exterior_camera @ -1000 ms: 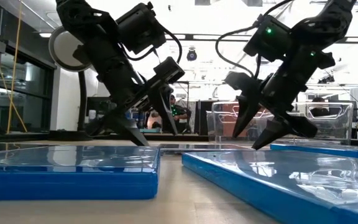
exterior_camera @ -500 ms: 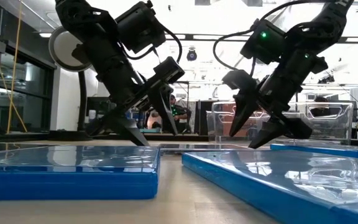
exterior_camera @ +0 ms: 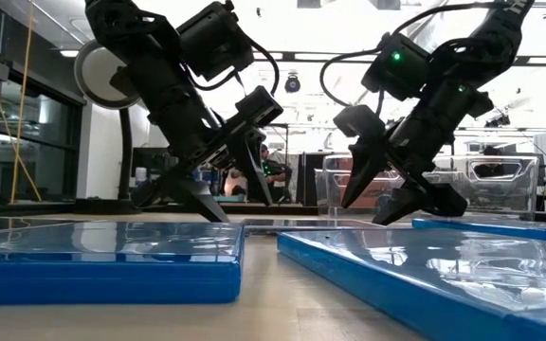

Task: Pick & place jewel cases by type
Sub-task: Put the right black CD case into the right transparent bin

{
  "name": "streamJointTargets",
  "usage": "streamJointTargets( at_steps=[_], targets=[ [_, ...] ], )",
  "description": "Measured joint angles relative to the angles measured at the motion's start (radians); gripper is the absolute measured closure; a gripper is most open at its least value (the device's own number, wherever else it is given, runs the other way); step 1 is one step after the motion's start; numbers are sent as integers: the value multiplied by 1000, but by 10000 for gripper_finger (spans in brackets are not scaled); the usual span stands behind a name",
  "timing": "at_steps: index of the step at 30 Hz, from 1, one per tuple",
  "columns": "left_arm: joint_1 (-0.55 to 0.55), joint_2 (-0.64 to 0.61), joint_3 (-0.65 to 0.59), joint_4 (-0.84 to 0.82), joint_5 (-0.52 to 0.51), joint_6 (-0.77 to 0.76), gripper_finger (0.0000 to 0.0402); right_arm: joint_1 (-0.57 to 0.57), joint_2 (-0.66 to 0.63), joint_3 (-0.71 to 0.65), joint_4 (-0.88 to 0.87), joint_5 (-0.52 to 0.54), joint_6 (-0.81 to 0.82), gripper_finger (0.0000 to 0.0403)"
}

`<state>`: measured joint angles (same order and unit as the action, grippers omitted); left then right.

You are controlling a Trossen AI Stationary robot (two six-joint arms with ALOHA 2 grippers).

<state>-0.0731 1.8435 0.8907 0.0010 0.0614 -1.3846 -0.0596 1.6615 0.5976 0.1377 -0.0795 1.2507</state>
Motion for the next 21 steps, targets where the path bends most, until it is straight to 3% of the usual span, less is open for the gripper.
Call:
streamJointTargets(
  at_steps=[15, 21],
  targets=[
    [0, 0, 0, 0, -36, 0, 166, -1, 3, -2, 19, 5, -2, 179],
    [0, 0, 0, 1, -37, 12, 166, -1, 65, 23, 98, -10, 8, 179]
  ],
)
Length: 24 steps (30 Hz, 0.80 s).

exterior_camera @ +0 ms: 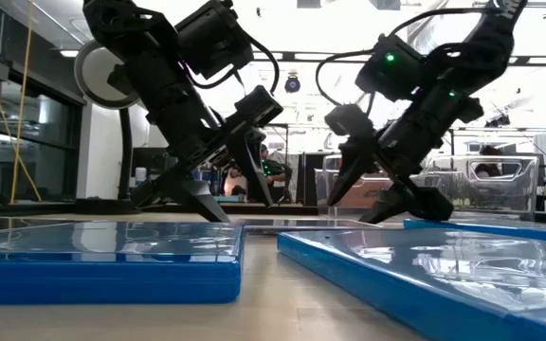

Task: Pick & place jewel cases by type
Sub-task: Put the right black CD case into the right transparent bin

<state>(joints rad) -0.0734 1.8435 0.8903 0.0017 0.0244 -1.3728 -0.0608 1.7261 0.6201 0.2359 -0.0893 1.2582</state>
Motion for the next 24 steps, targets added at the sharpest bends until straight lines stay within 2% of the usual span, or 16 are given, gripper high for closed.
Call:
streamJointTargets(
  at_steps=[8, 24],
  targets=[
    [0, 0, -1, -1, 2, 37, 166, 1, 43, 82, -22, 27, -68, 179],
    [0, 0, -1, -1, 8, 94, 166, 21, -41, 104, -54, -7, -145, 178]
  ],
)
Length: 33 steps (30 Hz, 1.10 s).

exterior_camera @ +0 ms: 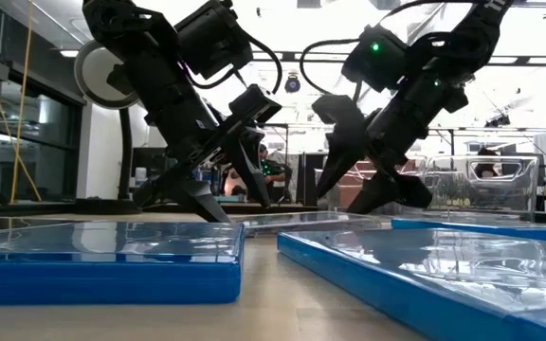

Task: Pick & place jewel cases by type
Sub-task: Put the right black CD case into the right transparent bin

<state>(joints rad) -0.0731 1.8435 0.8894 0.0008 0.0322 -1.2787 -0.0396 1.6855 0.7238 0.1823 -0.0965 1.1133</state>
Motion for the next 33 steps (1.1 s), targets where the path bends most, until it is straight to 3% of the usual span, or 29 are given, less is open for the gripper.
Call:
streamJointTargets(
  at_steps=[17, 33],
  targets=[
    [-1, 0, -2, 19, 10, 52, 166, 38, -139, 7, -112, -38, -22, 179],
    [-7, -5, -4, 51, 10, 80, 166, 69, -143, 8, -112, -17, -17, 179]
  ],
)
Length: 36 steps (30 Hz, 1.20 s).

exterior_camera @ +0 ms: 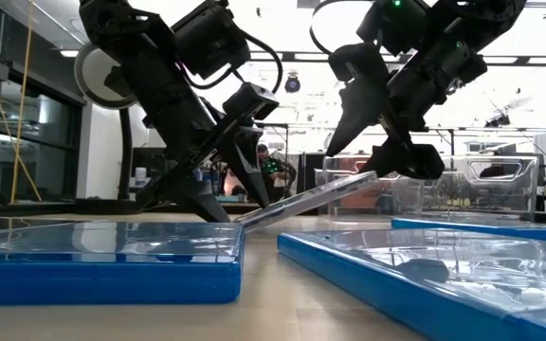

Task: Pick & place jewel cases by type
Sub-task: Put the right black CD case into the right transparent bin

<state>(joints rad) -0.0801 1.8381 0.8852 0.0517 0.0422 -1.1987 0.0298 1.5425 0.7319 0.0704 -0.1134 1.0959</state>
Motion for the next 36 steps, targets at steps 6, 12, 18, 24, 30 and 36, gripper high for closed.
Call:
streamJointTargets(
  at_steps=[6, 12, 18, 24, 30, 36],
  targets=[
    [-6, 0, 0, 5, -10, 1, 166, 0, 0, -1, 10, 3, 3, 179],
    [-6, 0, 1, 8, -4, 13, 166, -1, -6, -1, 50, 11, 3, 179],
    [-6, 1, 1, 27, 4, 18, 165, -1, -52, 3, 82, 20, -5, 179],
    [-7, 5, 3, 66, 4, 16, 165, 1, -56, 3, 78, 38, -4, 179],
    [-8, 5, 3, 81, 0, 21, 165, 3, -54, 4, 108, 56, -4, 179],
    [-9, 7, 3, 130, 0, 39, 165, 4, -53, 4, 193, 47, -1, 179]
  ],
)
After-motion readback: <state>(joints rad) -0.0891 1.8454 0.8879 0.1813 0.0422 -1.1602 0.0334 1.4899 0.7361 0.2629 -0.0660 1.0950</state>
